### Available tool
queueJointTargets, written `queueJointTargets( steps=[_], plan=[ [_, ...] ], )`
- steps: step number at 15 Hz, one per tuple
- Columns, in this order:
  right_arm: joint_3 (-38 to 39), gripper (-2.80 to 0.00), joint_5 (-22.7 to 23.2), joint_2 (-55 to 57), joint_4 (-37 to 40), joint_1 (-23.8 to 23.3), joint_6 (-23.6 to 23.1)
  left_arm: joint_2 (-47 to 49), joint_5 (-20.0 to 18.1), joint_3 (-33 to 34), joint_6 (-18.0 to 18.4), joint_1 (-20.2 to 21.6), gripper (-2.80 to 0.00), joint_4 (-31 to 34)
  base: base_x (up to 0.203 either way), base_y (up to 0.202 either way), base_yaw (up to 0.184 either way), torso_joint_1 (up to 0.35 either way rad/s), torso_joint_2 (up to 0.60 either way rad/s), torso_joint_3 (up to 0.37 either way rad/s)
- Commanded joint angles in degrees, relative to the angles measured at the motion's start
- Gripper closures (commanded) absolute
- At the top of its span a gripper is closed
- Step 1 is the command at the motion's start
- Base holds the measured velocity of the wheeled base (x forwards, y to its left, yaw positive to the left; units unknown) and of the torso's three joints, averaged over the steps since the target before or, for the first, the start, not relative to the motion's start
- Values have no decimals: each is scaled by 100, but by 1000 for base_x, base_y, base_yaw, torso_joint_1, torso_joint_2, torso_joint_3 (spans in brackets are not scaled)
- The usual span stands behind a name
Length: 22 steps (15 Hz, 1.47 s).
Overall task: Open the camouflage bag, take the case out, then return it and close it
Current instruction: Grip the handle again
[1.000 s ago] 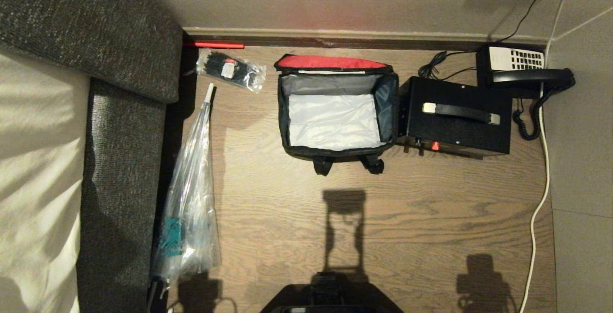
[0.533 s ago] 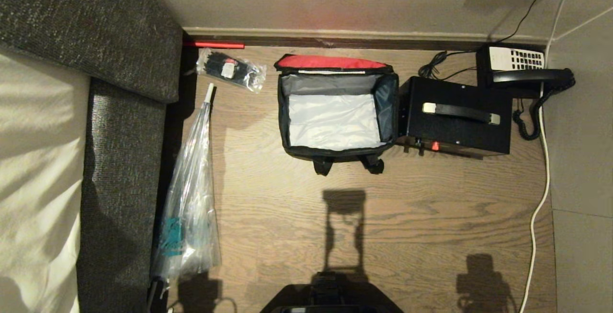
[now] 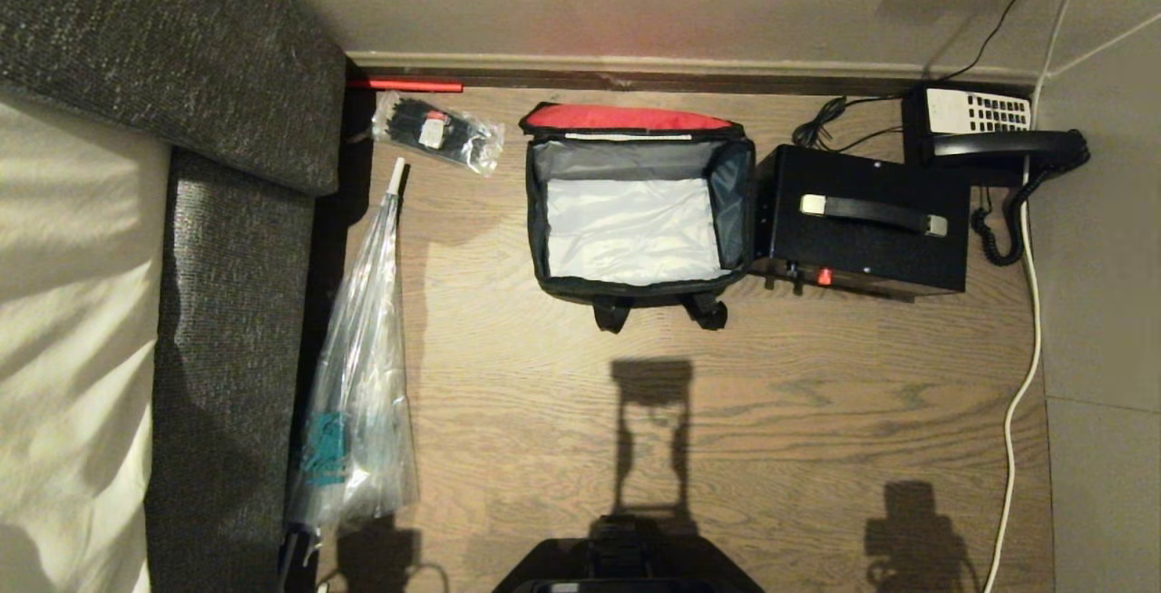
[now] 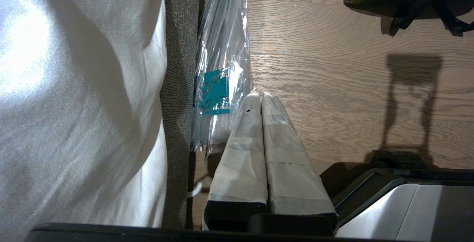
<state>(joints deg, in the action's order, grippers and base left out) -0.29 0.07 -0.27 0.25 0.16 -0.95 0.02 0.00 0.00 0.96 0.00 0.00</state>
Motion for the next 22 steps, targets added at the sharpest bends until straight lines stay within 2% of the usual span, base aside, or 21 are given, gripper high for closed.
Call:
queueJointTargets(
  steps=[1, 2, 4, 5, 7, 9, 12, 14, 15, 16, 18, 21, 22],
  plan=[
    [-296, 0, 36, 36, 137, 2, 65, -2, 0, 0, 5, 0, 0, 0, 0, 0, 0, 0, 0, 0],
    [-758, 0, 112, 36, 582, 2, 168, -2, 0, 0, 0, 0, 0, 0, 0, 0, 0, 0, 0, 0],
    [-2361, 0, 403, 60, 2233, 2, 390, -2, 0, 0, 0, 0, 0, 0, 0, 0, 0, 0, 0, 0],
    [-3058, 0, 543, 217, 2783, 1, 482, -2, 0, 0, 0, 0, 0, 0, 0, 0, 0, 0, 0, 0],
    [-3850, 0, 668, 1105, 3026, 3, 641, -2, 0, 0, 9, 0, 0, 0, 0, 0, 0, 0, 0, 0],
    [-4291, 0, 701, 2698, 3138, 17, 495, -2, 0, 0, 0, 0, 0, 0, 0, 0, 0, 0, 0, 0],
    [-4935, 0, 748, 5546, 3091, 49, -108, -2, 0, 0, 0, 0, 0, 0, 0, 0, 0, 0, 0, 0],
    [-5283, 0, 757, 7072, 2769, 65, -744, -2, 0, 0, 0, 0, 0, 0, 0, 0, 0, 0, 0, 0],
    [-5400, -280, 753, 7688, 2537, 71, -1152, -2, 0, 0, 0, 0, 0, 0, 0, 0, 0, 0, 0, 0],
    [-5487, -280, 688, 8251, 2236, 70, -1683, -2, 0, 0, 0, 0, 0, 0, 0, 0, 0, 0, 0, 0],
    [-5602, -280, 235, 9129, 1533, 53, -2681, -2, 0, 0, 0, 0, 0, 0, 0, 0, 0, 0, 0, 0],
    [-5986, -280, -405, 9689, 44, 4, -3424, -2, 0, 0, 0, 0, 0, 0, 0, 0, 0, 0, 0, 0],
    [-6062, -280, -554, 9659, -218, -4, -3772, -2, 0, 0, 0, 0, 0, 0, 0, 0, 0, 0, 0, 0]
  ],
)
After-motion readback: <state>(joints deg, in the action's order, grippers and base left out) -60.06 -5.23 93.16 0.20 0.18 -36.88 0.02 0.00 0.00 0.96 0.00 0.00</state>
